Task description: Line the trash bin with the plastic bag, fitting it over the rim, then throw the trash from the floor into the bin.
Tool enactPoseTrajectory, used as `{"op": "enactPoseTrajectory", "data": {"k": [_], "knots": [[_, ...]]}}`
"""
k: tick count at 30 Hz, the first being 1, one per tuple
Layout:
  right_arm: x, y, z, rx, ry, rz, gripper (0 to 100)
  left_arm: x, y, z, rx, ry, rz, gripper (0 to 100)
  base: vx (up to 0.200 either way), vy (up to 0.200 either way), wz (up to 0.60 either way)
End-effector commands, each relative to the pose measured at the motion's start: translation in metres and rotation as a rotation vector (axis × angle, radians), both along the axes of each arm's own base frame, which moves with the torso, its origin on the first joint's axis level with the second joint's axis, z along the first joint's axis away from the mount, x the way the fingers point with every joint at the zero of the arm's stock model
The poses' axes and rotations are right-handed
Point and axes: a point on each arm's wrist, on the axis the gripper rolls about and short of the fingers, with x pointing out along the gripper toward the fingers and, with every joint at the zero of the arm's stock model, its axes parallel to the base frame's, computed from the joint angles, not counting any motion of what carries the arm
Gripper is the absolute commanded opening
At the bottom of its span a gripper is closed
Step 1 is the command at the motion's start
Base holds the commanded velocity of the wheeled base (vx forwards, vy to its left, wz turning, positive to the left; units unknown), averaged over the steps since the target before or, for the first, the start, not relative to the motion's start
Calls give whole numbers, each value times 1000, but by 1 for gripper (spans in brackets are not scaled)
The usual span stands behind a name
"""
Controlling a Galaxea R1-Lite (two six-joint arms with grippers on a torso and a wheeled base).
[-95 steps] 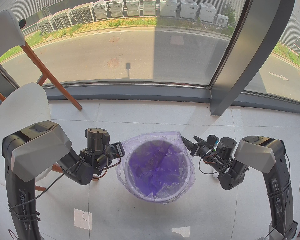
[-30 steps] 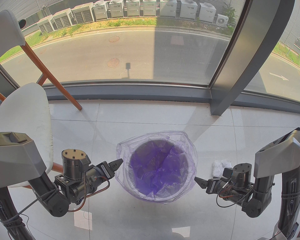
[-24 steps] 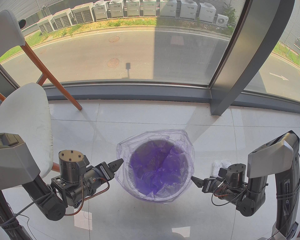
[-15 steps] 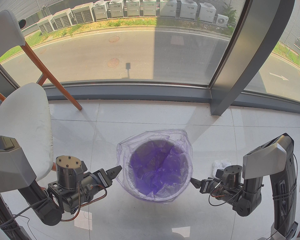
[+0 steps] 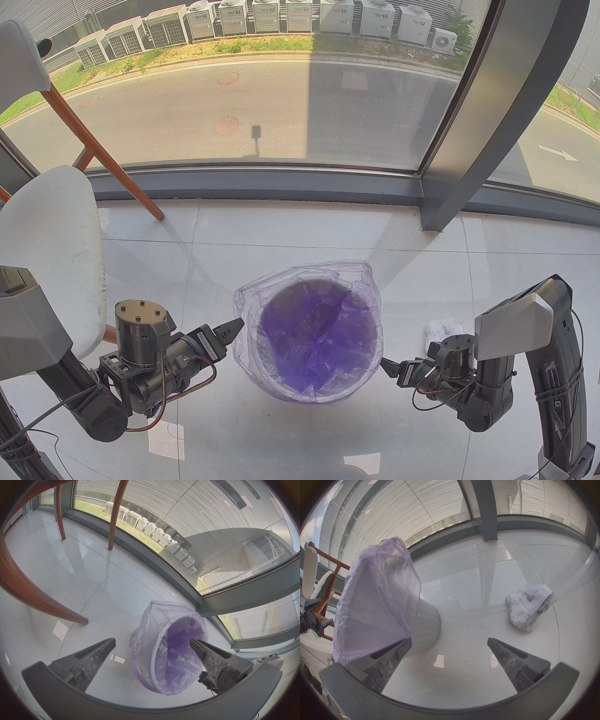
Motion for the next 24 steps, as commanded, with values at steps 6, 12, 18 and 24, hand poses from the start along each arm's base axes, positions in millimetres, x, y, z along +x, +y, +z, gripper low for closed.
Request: {"op": "enactPoseTrajectory", "data": {"k": [6,12,18,24], "knots": [[2,4,-15,-24,10,-2,100,15,-7,4,20,29,21,100,0,0,0],[3,4,-14,-72,-16,11,100,24,-5,-5,55,53,76,100,0,0,0],[3,4,-15,-127,-33,-9,100,40,-9,-15,67,77,97,100,0,0,0],[8,6,13,-78,-100,-8,100,63,-10,-41,88,119,125,100,0,0,0]]}}
